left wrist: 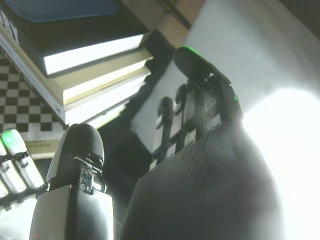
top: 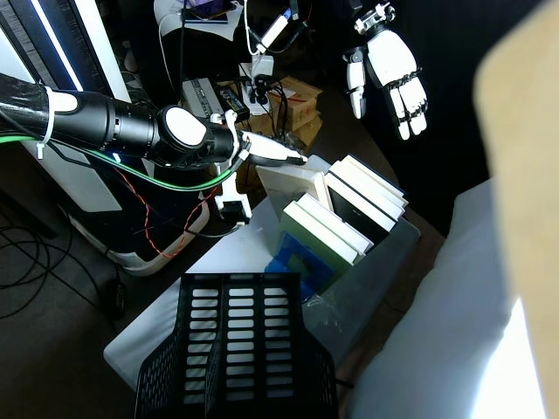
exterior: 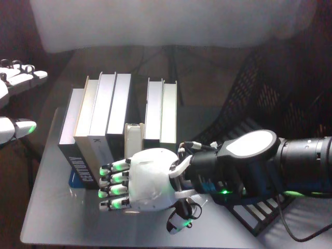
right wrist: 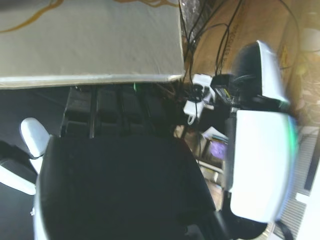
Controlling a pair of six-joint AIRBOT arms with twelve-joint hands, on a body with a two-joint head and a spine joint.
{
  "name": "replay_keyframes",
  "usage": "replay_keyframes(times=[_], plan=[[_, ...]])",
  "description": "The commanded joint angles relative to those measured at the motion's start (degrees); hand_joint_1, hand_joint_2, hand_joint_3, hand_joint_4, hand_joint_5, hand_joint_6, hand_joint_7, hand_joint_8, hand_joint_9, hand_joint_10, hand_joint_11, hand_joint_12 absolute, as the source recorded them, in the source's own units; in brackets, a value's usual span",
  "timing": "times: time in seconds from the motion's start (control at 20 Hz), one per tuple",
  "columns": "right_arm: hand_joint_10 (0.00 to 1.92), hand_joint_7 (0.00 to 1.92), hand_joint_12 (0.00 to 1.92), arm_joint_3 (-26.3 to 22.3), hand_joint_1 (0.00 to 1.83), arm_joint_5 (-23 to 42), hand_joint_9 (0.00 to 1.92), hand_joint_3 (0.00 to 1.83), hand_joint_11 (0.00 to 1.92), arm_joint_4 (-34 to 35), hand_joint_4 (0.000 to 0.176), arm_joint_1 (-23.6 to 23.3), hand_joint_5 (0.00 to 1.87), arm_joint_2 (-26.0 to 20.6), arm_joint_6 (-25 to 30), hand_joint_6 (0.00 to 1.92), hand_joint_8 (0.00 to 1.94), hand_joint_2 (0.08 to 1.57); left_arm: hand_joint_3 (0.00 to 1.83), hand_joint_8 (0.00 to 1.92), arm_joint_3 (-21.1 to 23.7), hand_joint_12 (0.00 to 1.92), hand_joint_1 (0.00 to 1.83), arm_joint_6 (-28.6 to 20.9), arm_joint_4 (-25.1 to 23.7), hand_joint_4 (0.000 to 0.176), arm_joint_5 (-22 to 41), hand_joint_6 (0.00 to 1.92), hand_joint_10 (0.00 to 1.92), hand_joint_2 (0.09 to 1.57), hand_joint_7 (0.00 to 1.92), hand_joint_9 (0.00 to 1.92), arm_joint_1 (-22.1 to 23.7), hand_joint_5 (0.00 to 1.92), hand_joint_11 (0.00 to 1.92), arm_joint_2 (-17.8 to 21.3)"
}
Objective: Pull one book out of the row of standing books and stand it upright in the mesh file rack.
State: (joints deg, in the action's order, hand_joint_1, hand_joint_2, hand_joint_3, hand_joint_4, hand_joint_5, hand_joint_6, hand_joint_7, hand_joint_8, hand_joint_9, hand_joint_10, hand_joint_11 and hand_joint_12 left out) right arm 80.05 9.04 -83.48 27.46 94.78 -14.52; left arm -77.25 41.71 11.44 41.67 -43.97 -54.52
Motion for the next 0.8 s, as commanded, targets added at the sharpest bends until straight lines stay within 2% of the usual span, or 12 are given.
replay_keyframes(times=[0.0, 0.05, 0.1, 0.15, 0.25, 0.4, 0.45, 0.5, 0.55, 0.6, 0.65, 0.75], plan=[[0.0, 0.01, 0.0, -0.2, 0.87, 1.3, 0.0, 0.01, 0.0, 0.5, 0.001, 0.1, 0.1, 0.1, 0.2, 0.03, 0.0, 1.04, 0.0, 0.01, -0.5, 1.62, 0.53, -0.2, 1.1, 0.04, 6.3, 0.0, 0.05, 1.35, 0.03, 0.01, 0.3, 0.07, 0.0, 0.4], [0.0, 0.1, 0.0, -0.2, 1.04, 1.3, 0.0, 0.0, 0.0, 0.5, 0.027, 0.3, 0.24, 0.2, 0.2, 0.04, 0.01, 1.06, 0.0, 0.01, -0.5, 1.58, 0.52, -0.2, 1.2, 0.046, 6.3, 0.0, 0.07, 1.35, 0.06, 0.02, 0.3, 0.07, 0.0, 0.4], [0.0, 0.1, 0.0, -0.1, 1.04, 1.2, 0.0, 0.0, 0.0, 0.5, 0.027, 0.3, 0.24, 0.2, 0.2, 0.04, 0.01, 1.06, 0.0, 0.01, -0.5, 1.58, 0.52, -0.2, 1.2, 0.046, 6.3, 0.0, 0.07, 1.35, 0.06, 0.02, 0.3, 0.07, 0.0, 0.4], [0.03, 0.21, 0.0, -0.1, 0.98, 1.2, 0.07, 0.0, 0.0, 0.5, 0.01, 0.4, 0.31, 0.3, 0.2, 0.04, 0.02, 1.06, 0.0, 0.01, -0.5, 1.49, 0.52, -0.2, 1.2, 0.046, 6.3, 0.0, 0.09, 1.35, 0.06, 0.01, 0.3, 0.08, 0.0, 0.5], [0.06, 0.29, 0.0, -0.1, 0.92, 1.2, 0.14, 0.02, 0.0, 0.5, 0.036, 0.4, 0.37, 0.4, 0.3, 0.05, 0.03, 1.12, 0.0, 0.01, -0.4, 1.41, 0.52, -0.2, 1.3, 0.05, 6.5, 0.01, 0.05, 1.35, 0.04, 0.0, 0.3, 0.07, 0.0, 0.5], [0.03, 0.21, 0.0, -0.2, 0.92, 1.2, 0.08, 0.0, 0.0, 0.5, 0.028, 0.4, 0.29, 0.4, 0.3, 0.01, 0.0, 1.09, 0.0, 0.01, -0.4, 1.41, 0.54, -0.2, 1.3, 0.048, 6.6, 0.01, 0.06, 1.35, 0.04, 0.01, 0.3, 0.08, 0.0, 0.5], [0.01, 0.16, 0.0, -0.2, 0.96, 1.0, 0.02, 0.0, 0.0, 0.3, 0.004, 0.4, 0.29, 0.5, 0.3, 0.01, 0.0, 1.07, 0.0, 0.0, -0.4, 1.36, 0.53, -0.2, 1.4, 0.043, 6.6, 0.0, 0.07, 1.35, 0.03, 0.01, 0.3, 0.07, 0.0, 0.5], [0.0, 0.12, 0.0, -0.2, 0.93, 0.9, 0.0, 0.01, 0.0, 0.2, 0.0, 0.4, 0.25, 0.6, 0.3, 0.0, 0.0, 1.1, 0.0, 0.0, -0.4, 1.34, 0.52, -0.2, 1.5, 0.04, 6.6, 0.0, 0.07, 1.35, 0.03, 0.0, 0.3, 0.07, 0.0, 0.5], [0.06, 0.29, 0.0, -0.1, 1.01, 0.8, 0.13, 0.0, 0.0, 0.1, 0.015, 0.4, 0.41, 0.7, 0.3, 0.05, 0.03, 0.99, 0.0, 0.0, -0.4, 1.4, 0.51, -0.2, 1.5, 0.041, 6.7, 0.0, 0.09, 1.35, 0.04, 0.0, 0.3, 0.06, 0.0, 0.5], [0.06, 0.29, 0.0, 0.0, 1.01, 0.7, 0.13, 0.0, 0.0, 0.1, 0.015, 0.4, 0.41, 0.8, 0.3, 0.05, 0.03, 0.99, 0.0, 0.0, -0.4, 1.4, 0.51, -0.2, 1.5, 0.041, 6.8, 0.0, 0.09, 1.35, 0.04, 0.0, 0.3, 0.06, 0.0, 0.5], [0.03, 0.18, 0.0, 0.2, 0.97, 0.6, 0.06, 0.02, 0.0, 0.0, 0.0, 0.4, 0.32, 1.1, 0.3, 0.05, 0.04, 1.06, 0.0, 0.0, -0.3, 1.5, 0.51, -0.2, 1.5, 0.037, 6.8, 0.0, 0.11, 1.36, 0.03, 0.0, 0.3, 0.06, 0.0, 0.5], [0.03, 0.16, 0.0, 0.2, 1.09, 0.4, 0.06, 0.0, 0.0, -0.2, 0.011, 0.4, 0.31, 1.3, 0.3, 0.04, 0.02, 1.03, 0.0, 0.0, -0.3, 1.51, 0.5, -0.2, 1.6, 0.028, 6.8, 0.0, 0.08, 1.36, 0.01, 0.0, 0.3, 0.07, 0.0, 0.5]])
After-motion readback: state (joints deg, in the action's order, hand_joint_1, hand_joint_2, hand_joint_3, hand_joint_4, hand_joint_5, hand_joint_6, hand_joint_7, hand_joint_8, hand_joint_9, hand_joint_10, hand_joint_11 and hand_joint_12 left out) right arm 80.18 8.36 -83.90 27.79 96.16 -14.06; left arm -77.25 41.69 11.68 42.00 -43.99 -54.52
